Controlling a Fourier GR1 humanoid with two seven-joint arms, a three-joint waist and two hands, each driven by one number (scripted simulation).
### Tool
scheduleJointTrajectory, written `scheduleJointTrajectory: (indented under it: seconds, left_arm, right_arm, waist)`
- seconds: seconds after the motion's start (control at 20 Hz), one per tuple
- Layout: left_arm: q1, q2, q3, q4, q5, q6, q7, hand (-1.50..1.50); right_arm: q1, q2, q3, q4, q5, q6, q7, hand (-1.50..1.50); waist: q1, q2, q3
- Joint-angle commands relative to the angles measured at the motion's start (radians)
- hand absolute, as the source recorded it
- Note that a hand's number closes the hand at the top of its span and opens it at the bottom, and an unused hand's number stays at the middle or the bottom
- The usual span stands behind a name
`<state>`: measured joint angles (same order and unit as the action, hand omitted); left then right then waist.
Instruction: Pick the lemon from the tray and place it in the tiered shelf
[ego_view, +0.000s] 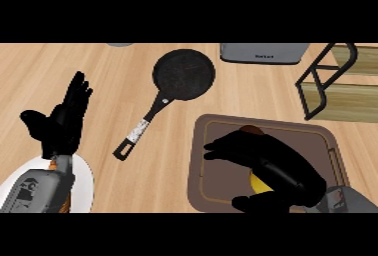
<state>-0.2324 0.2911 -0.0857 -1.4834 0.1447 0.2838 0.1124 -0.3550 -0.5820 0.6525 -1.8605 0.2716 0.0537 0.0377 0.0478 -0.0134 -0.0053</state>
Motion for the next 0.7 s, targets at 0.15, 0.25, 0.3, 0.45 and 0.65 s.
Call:
scheduleJointTrajectory:
  seconds: [0.15,0.25,0.3,0.45,0.65]
  left_arm:
    - [0.081,-0.005,-0.003,-0.066,-0.006,0.012,-0.010,0.00]
    - [0.100,0.002,-0.005,-0.080,-0.006,0.005,-0.010,0.00]
    - [0.087,0.012,0.013,-0.079,-0.003,0.009,-0.004,0.00]
    - [0.100,-0.007,-0.015,-0.094,-0.034,0.038,0.007,0.00]
    - [0.150,0.002,0.004,-0.092,-0.004,0.006,-0.026,0.00]
  right_arm:
    - [-0.124,-0.051,0.240,-0.213,0.158,0.276,0.285,-1.50]
    - [-0.153,-0.111,0.297,-0.264,0.227,0.361,0.337,-1.50]
    - [-0.149,-0.091,0.350,-0.281,0.267,0.386,0.398,-1.50]
    - [-0.207,-0.068,0.446,-0.296,0.349,0.517,0.535,-1.50]
    - [-0.305,-0.024,0.596,-0.311,0.552,0.647,0.668,-1.50]
  waist:
    - [-0.035,-0.007,0.000]
    - [-0.041,-0.014,-0.001]
    - [-0.048,-0.011,0.000]
    - [-0.047,-0.011,0.000]
    - [-0.040,-0.018,-0.002]
